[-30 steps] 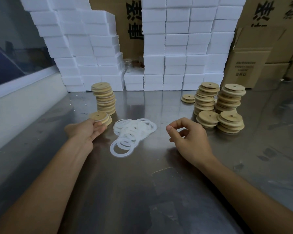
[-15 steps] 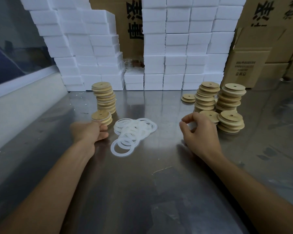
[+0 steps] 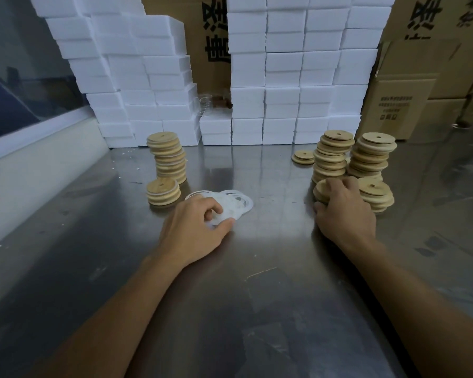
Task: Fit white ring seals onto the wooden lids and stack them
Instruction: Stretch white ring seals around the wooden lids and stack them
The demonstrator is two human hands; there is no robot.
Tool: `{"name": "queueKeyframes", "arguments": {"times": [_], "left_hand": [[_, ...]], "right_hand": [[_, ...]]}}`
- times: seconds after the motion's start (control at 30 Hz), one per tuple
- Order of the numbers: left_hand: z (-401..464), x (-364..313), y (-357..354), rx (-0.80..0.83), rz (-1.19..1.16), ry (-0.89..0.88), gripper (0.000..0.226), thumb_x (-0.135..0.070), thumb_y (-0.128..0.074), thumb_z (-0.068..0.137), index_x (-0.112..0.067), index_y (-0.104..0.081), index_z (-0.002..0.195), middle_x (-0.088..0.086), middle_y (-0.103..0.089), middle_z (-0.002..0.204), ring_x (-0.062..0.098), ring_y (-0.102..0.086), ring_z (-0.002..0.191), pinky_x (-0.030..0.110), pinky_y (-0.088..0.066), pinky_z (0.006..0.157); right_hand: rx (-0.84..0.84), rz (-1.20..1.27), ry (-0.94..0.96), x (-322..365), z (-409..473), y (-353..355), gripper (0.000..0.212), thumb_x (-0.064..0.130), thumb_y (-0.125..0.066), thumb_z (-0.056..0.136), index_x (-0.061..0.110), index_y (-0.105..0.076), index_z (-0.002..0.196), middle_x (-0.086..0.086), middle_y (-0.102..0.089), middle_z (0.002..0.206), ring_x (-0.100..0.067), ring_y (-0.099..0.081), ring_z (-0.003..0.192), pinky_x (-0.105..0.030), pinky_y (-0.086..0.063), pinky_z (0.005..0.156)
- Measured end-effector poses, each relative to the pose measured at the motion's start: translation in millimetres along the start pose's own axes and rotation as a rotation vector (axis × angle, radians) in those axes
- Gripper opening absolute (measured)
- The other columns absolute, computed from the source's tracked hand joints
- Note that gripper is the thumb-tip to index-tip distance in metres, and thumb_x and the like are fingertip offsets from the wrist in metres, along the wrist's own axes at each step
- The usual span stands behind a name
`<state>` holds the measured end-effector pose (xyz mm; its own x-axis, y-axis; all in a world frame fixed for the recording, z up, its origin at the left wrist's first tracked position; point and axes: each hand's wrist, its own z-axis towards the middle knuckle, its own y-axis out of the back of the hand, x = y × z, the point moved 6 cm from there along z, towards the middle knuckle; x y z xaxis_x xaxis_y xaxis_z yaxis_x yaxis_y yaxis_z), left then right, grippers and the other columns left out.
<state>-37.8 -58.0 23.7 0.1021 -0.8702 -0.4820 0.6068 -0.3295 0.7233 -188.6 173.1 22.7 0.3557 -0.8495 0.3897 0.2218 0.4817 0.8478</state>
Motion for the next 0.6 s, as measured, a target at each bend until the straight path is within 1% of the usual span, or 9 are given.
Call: {"name": "queueKeyframes", "arguments": {"times": [0.07, 0.17, 0.2, 0.27, 0.37, 0.47, 0.5, 0.57, 0.6], "left_hand": [[0, 2, -2, 0.033, 0.011, 0.003, 0.036, -0.04, -0.082, 0.073, -0.017, -0.071, 0.097, -0.004, -0.061, 0.091, 0.013, -0.057, 0.079, 0.038, -0.054, 0.073], [1, 4, 0, 0.065, 0.078, 0.02, 0.043, -0.05, -0.081, 0.07, -0.023, -0.067, 0.101, -0.01, -0.052, 0.095, 0.006, -0.052, 0.081, 0.026, -0.046, 0.071], [1, 5, 2, 0.079, 0.103, 0.036, 0.044, -0.052, -0.079, 0.069, -0.027, -0.064, 0.101, -0.012, -0.05, 0.096, 0.006, -0.051, 0.083, 0.025, -0.043, 0.071], [2, 7, 4, 0.145, 0.157, 0.078, 0.045, -0.055, -0.076, 0.07, -0.032, -0.059, 0.104, -0.012, -0.047, 0.099, 0.009, -0.051, 0.089, 0.026, -0.042, 0.073], [3, 7, 7, 0.246, 0.18, 0.109, 0.042, -0.049, -0.073, 0.073, -0.034, -0.056, 0.108, -0.012, -0.045, 0.101, 0.012, -0.051, 0.095, 0.03, -0.044, 0.074], [3, 5, 11, 0.308, 0.167, 0.154, 0.038, -0.04, -0.067, 0.077, -0.033, -0.054, 0.113, -0.009, -0.042, 0.104, 0.015, -0.049, 0.099, 0.035, -0.045, 0.082], [2, 5, 12, 0.328, 0.184, 0.168, 0.038, -0.037, -0.067, 0.078, -0.033, -0.052, 0.113, -0.009, -0.042, 0.105, 0.016, -0.048, 0.1, 0.036, -0.046, 0.084], [1, 5, 15, 0.357, 0.213, 0.197, 0.037, -0.029, -0.068, 0.077, -0.034, -0.048, 0.109, -0.008, -0.042, 0.105, 0.017, -0.048, 0.099, 0.037, -0.048, 0.085], [0, 5, 16, 0.364, 0.214, 0.214, 0.039, -0.023, -0.069, 0.076, -0.033, -0.048, 0.108, -0.007, -0.044, 0.104, 0.017, -0.05, 0.097, 0.036, -0.049, 0.083]], "right_hand": [[-0.006, 0.026, -0.004, -1, 0, 1, 0.033, 0.021, -0.064, 0.09, 0.012, -0.054, 0.12, -0.009, -0.041, 0.13, -0.042, -0.057, 0.094, -0.04, -0.04, 0.068], [-0.005, 0.048, -0.016, -2, -1, 1, 0.035, 0.02, -0.065, 0.088, 0.015, -0.055, 0.122, -0.011, -0.038, 0.139, -0.044, -0.057, 0.099, -0.04, -0.04, 0.072], [-0.004, 0.048, -0.015, -2, -1, 1, 0.037, 0.02, -0.065, 0.088, 0.016, -0.055, 0.123, -0.011, -0.039, 0.14, -0.044, -0.057, 0.102, -0.039, -0.039, 0.072], [-0.013, 0.057, -0.002, -2, 0, 2, 0.038, 0.02, -0.065, 0.089, 0.016, -0.056, 0.126, -0.01, -0.045, 0.137, -0.041, -0.057, 0.104, -0.038, -0.039, 0.072], [-0.058, 0.099, 0.018, -1, 0, 5, 0.037, 0.019, -0.064, 0.09, 0.014, -0.058, 0.126, -0.009, -0.051, 0.132, -0.039, -0.057, 0.104, -0.038, -0.04, 0.071], [-0.122, 0.153, 0.04, 0, -1, 9, 0.032, 0.01, -0.061, 0.088, 0.009, -0.059, 0.12, -0.012, -0.057, 0.121, -0.039, -0.057, 0.1, -0.039, -0.041, 0.071], [-0.159, 0.18, 0.063, 1, -1, 12, 0.025, 0.009, -0.06, 0.088, 0.007, -0.06, 0.113, -0.013, -0.059, 0.114, -0.037, -0.057, 0.094, -0.038, -0.04, 0.069], [-0.265, 0.271, 0.131, 4, -2, 21, 0.01, 0.011, -0.06, 0.091, 0.006, -0.058, 0.1, -0.013, -0.064, 0.098, -0.028, -0.053, 0.081, -0.033, -0.035, 0.065], [-0.319, 0.339, 0.182, 9, -4, 26, 0.01, 0.013, -0.061, 0.093, 0.006, -0.059, 0.1, -0.013, -0.065, 0.095, -0.024, -0.052, 0.078, -0.032, -0.035, 0.065]]}}
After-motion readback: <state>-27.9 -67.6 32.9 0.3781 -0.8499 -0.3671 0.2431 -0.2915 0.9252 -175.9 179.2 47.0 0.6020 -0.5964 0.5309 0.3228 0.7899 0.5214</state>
